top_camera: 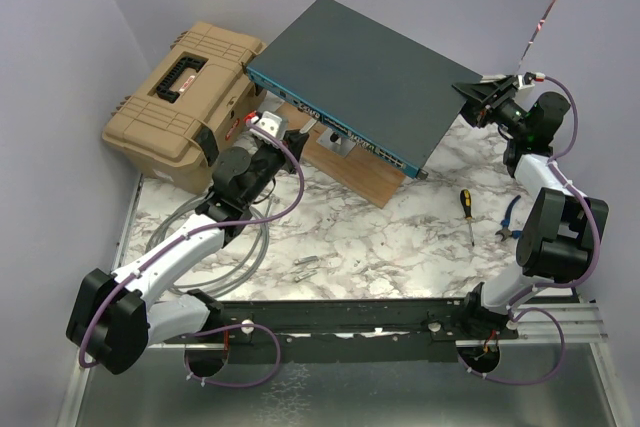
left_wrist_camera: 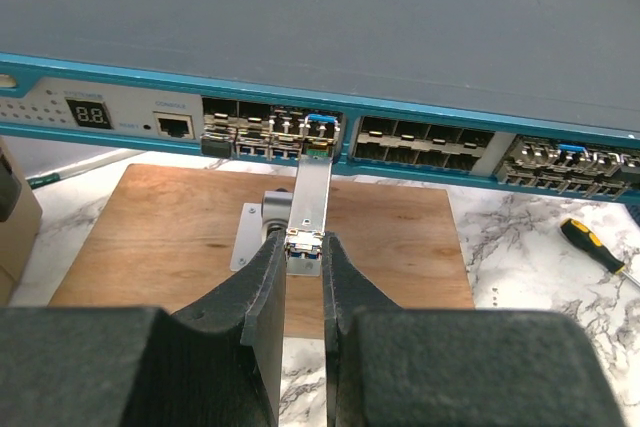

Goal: Insert the plug into the switch port
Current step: Insert the connector into the switch port.

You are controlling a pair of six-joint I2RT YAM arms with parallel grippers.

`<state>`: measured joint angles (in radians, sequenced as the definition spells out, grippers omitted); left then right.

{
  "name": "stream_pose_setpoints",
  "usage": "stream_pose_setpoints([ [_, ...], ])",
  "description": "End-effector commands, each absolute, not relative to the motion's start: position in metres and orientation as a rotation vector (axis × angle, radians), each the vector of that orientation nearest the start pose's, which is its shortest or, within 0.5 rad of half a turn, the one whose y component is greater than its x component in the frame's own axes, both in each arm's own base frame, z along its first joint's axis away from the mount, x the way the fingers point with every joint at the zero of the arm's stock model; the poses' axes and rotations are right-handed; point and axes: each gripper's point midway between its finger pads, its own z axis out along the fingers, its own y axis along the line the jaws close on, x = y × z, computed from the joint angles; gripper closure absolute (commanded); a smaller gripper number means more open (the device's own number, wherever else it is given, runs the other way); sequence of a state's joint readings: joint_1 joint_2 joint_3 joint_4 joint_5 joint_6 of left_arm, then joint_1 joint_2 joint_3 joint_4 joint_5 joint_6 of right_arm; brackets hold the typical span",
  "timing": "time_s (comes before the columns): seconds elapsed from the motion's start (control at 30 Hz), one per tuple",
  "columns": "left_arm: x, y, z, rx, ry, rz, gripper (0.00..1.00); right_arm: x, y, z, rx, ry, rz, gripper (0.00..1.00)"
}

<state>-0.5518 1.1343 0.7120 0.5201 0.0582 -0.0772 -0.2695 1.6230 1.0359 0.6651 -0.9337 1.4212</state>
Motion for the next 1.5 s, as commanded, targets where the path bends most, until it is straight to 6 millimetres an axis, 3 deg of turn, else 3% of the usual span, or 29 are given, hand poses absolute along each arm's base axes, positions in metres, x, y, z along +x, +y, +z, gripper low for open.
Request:
stream_pose_setpoints([
  [0.0,0.349,-0.214,0.288,0.343,1.459,-0.489,1.00,0.449,0.048,0.293,0.564,1.644,1.519,0.69],
  [0.2,0.350,-0.208,0.285,0.318,1.466,-0.465,1.00,0.449,0.048,0.293,0.565,1.644,1.520,0.69],
  [0.77,0.347,-0.219,0.282,0.366,1.480,-0.471,1.00,0.450,0.048,0.293,0.567,1.643,1.522,0.69],
  [1.47,0.345,-0.222,0.312,0.337,1.416,-0.501,1.00,0.451,0.048,0.294,0.564,1.643,1.526,0.69],
])
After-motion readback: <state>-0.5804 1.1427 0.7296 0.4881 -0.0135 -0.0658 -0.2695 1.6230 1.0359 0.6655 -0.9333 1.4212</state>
